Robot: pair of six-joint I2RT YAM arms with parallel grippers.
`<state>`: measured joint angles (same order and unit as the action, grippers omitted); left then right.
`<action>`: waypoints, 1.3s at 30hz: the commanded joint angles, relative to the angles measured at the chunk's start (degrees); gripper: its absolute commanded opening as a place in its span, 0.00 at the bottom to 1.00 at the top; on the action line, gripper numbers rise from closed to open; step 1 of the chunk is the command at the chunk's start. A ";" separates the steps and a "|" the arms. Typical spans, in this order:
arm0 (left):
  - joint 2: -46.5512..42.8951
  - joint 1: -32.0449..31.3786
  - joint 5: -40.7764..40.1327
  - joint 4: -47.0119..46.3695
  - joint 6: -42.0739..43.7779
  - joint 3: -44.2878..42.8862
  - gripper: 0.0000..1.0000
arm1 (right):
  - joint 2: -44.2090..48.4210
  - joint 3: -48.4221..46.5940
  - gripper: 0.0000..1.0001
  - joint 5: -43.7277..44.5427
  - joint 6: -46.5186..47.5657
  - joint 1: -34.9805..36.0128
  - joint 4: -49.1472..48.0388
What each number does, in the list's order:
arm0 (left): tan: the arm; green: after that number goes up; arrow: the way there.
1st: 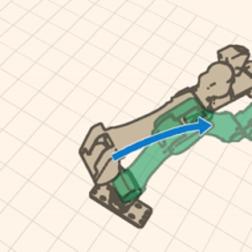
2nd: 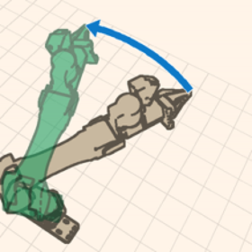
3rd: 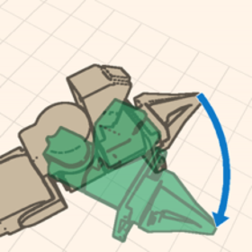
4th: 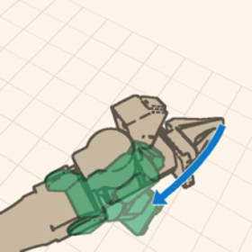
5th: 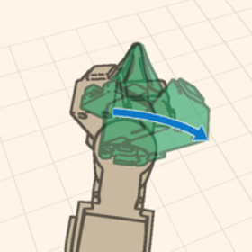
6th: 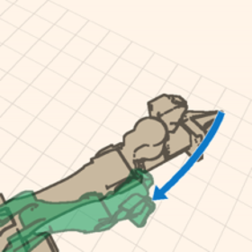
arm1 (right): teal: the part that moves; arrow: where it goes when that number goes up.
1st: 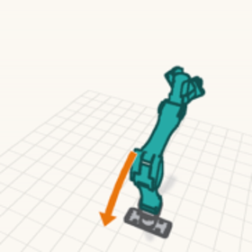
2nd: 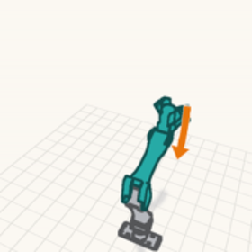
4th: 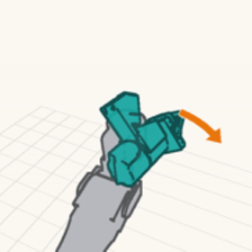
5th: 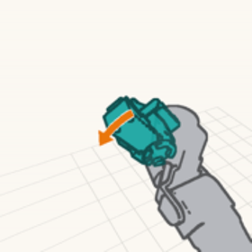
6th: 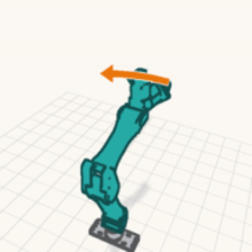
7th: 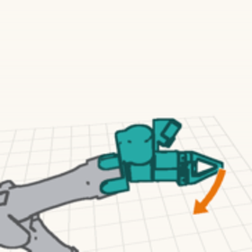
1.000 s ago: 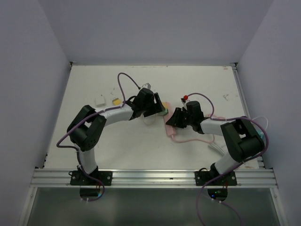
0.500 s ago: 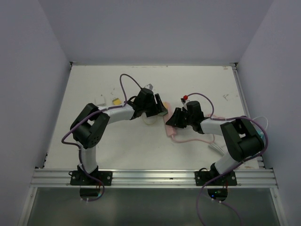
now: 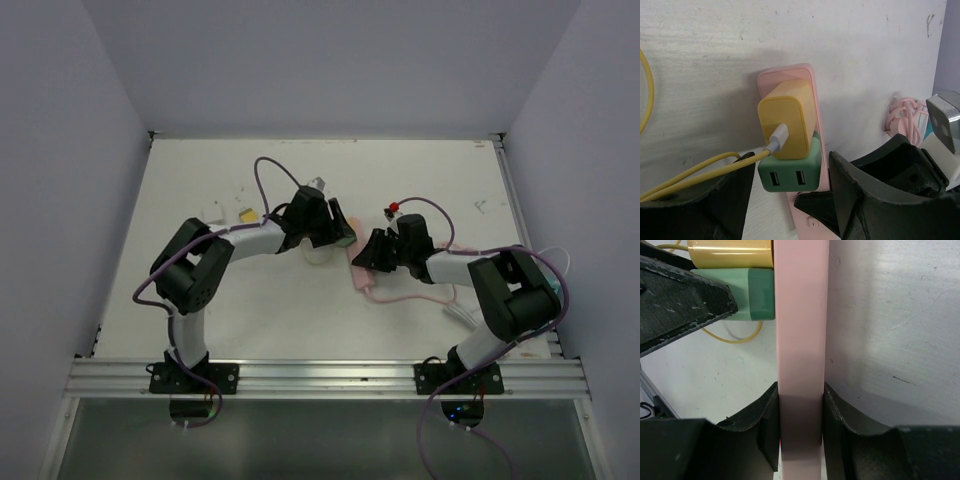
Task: Pull the plug off the socket
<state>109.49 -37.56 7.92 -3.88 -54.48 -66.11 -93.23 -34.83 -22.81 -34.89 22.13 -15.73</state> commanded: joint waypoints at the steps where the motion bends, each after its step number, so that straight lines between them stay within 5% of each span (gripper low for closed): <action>1: 1.16 0.38 1.39 -3.33 -0.37 -1.48 0.64 | -4.42 3.37 0.00 2.77 3.87 0.72 13.79; 7: 1.60 0.47 1.83 -3.59 -1.07 -1.48 0.50 | -4.77 3.36 0.00 2.68 3.87 0.72 13.71; 14: -0.68 1.52 2.36 -7.01 -4.14 2.82 0.00 | -4.94 3.10 0.00 4.44 2.99 0.72 14.58; 22: -5.86 3.81 4.20 -12.29 -7.13 10.29 0.00 | -6.87 2.31 0.00 8.65 1.41 0.63 15.55; 39: -11.76 6.62 4.38 -9.22 -6.52 11.61 0.00 | -9.16 0.46 0.00 15.77 -1.58 0.63 21.09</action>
<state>103.90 -33.30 11.77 -12.19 -61.08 -54.48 -97.08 -38.41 -23.70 -35.83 24.86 -14.48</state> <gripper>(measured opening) 0.488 0.353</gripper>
